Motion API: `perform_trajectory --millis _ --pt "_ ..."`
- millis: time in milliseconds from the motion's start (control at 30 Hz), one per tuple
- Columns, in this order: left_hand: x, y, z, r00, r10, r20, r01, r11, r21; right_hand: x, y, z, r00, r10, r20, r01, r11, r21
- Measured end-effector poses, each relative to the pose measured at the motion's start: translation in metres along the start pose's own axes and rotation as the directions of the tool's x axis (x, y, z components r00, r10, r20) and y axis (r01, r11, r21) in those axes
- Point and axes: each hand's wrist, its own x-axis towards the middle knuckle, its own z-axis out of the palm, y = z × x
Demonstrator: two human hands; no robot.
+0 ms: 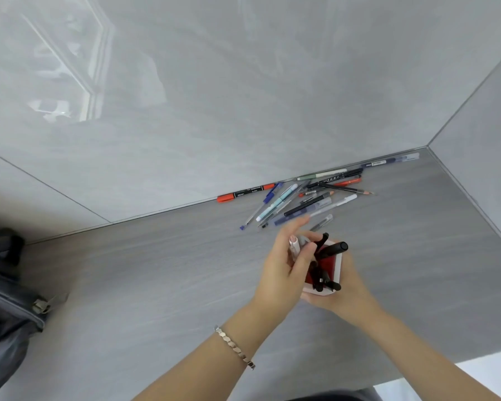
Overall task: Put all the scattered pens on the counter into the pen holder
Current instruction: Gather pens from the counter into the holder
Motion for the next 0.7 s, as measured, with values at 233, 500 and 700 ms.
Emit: perform_trajectory --millis 233,500,700 --pt "-0.007 -0.011 -0.01 0.95 0.306 0.06 -0.299 0.839 0.454 0.001 -0.003 0.002 0.999 0.036 0.0 -0.036 0.999 -0.036" --pt "-0.012 -0.039 -0.008 0.888 0.265 0.376 -0.459 0.493 0.739 0.001 -0.017 0.002 0.998 -0.021 -0.065 0.011 0.989 -0.145" --pt "0.037 0.004 -0.022 0.973 0.05 0.226 -0.151 0.878 0.454 -0.002 -0.002 -0.002 0.994 0.106 0.026 -0.105 0.994 -0.036"
